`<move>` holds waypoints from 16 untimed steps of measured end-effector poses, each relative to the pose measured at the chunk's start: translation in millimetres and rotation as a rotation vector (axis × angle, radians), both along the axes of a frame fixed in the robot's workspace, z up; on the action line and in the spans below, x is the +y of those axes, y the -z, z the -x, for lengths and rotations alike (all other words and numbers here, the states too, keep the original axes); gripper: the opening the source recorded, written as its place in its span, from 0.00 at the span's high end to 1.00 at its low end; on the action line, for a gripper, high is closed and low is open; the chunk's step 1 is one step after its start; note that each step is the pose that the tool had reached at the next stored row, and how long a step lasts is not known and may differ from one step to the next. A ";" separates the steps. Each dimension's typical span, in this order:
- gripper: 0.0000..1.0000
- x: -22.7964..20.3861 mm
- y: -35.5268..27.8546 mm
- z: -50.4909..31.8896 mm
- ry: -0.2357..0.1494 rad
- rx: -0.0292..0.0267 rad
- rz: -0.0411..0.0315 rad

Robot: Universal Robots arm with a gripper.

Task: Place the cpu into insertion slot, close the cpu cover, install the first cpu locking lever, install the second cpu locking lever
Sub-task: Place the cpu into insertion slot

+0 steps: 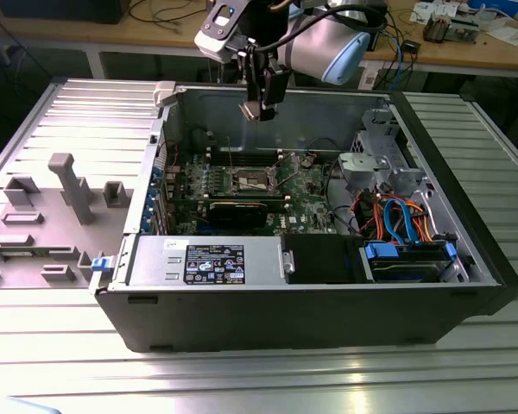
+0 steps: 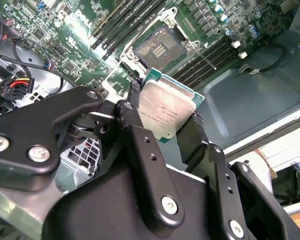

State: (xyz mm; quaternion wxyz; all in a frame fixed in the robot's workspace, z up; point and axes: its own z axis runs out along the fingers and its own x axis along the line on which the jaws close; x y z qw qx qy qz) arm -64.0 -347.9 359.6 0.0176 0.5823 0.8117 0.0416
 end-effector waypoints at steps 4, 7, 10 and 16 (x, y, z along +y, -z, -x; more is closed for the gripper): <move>0.46 0.0 0.6 0.0 0.085 0.0000 0.0000; 0.46 0.0 0.6 0.0 0.108 0.0000 0.0000; 0.46 0.0 0.7 0.0 0.122 0.0000 0.0000; 0.46 0.0 1.6 0.9 0.186 0.0000 0.0000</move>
